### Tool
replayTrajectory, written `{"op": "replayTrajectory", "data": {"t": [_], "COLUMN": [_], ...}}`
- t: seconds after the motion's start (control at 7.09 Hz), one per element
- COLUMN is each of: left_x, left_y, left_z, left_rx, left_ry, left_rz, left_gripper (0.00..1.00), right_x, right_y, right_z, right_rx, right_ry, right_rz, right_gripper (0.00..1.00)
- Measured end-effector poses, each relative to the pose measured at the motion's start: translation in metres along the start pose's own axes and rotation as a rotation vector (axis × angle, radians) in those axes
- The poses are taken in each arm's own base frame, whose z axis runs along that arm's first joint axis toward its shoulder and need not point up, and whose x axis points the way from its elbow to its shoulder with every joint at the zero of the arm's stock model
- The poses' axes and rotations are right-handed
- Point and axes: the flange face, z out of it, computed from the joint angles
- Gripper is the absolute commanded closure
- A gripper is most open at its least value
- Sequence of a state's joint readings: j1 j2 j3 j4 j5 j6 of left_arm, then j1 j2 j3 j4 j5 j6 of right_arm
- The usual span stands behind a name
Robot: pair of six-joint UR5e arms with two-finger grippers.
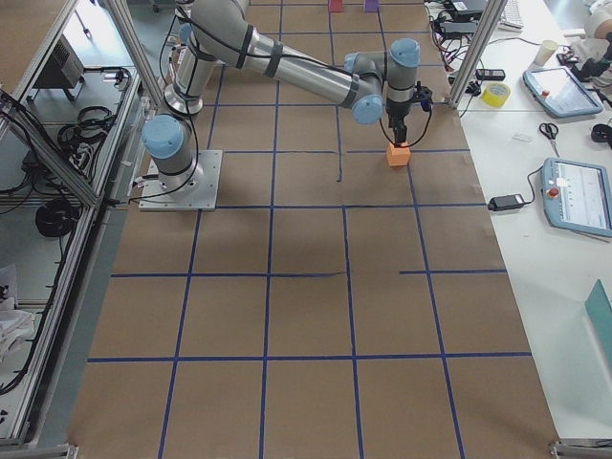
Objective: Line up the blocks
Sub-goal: 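Lower the right gripper onto the orange cube and close on it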
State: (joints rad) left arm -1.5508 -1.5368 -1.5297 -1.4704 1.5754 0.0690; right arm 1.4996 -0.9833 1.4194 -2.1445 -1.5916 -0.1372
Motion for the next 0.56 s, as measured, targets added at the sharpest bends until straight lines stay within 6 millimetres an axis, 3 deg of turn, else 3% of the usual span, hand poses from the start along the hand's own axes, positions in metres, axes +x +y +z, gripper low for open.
{"op": "replayTrajectory", "data": {"t": [0.56], "left_x": [0.000], "left_y": [0.000], "left_z": [0.000], "left_rx": [-0.001], "left_ry": [0.000], "left_rz": [0.000], "left_gripper": [0.00], "right_x": [0.000], "right_y": [-0.014], "right_z": [0.030], "right_rx": [0.010], "right_ry": [-0.036], "right_rz": [0.009], "right_gripper": [0.00]}}
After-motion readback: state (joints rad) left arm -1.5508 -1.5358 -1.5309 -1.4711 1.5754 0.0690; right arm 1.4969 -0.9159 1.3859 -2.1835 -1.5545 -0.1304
